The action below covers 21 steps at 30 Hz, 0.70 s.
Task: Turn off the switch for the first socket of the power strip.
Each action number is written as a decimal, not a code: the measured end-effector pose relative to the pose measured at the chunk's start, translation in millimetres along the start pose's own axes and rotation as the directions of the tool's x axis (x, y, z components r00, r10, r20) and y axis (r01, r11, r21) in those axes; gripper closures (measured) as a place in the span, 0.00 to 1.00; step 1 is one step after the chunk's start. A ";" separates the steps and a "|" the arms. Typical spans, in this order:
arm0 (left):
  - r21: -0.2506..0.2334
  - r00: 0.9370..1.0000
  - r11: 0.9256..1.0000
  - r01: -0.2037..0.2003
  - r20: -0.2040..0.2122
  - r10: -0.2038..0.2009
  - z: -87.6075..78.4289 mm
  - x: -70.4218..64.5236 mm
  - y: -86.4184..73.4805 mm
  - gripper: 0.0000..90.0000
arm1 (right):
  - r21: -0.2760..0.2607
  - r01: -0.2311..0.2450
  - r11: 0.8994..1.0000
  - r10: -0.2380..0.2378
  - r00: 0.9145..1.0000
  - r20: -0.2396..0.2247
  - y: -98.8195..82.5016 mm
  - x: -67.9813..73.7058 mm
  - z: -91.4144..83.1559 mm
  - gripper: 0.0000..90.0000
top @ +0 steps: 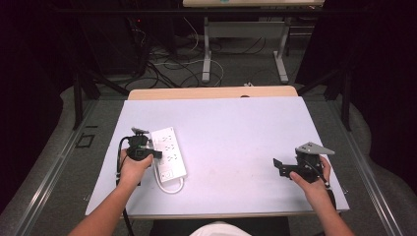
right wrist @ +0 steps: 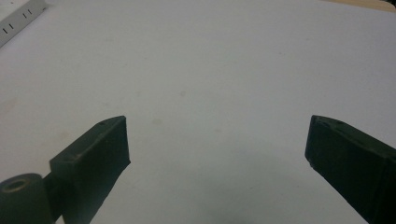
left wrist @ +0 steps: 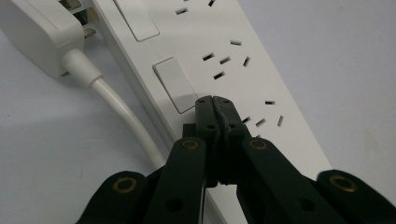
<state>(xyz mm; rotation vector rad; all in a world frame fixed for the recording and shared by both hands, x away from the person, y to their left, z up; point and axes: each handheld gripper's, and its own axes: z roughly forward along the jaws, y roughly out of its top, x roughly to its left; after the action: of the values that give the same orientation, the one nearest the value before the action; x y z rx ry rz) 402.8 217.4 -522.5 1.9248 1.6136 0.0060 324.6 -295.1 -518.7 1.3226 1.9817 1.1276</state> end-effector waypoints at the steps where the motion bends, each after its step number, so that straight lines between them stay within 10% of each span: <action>1: 0.002 1.000 1.000 0.000 0.002 0.000 -0.2 0.3 0.1 1.00 | 0.002 -0.001 1.000 0.001 1.000 0.001 -0.1 -0.2 0.0 0.06; 21: 0.001 1.000 1.000 0.003 0.003 -0.003 -2.7 1.1 3.0 0.99 | 0.003 -0.010 1.000 0.010 1.000 0.004 0.1 0.0 -0.1 0.06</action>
<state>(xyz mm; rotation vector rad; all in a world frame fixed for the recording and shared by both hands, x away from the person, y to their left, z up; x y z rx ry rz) 404.6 219.4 -519.4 1.9224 1.6151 0.0016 324.7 -295.2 -518.6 1.3365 1.9769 1.1264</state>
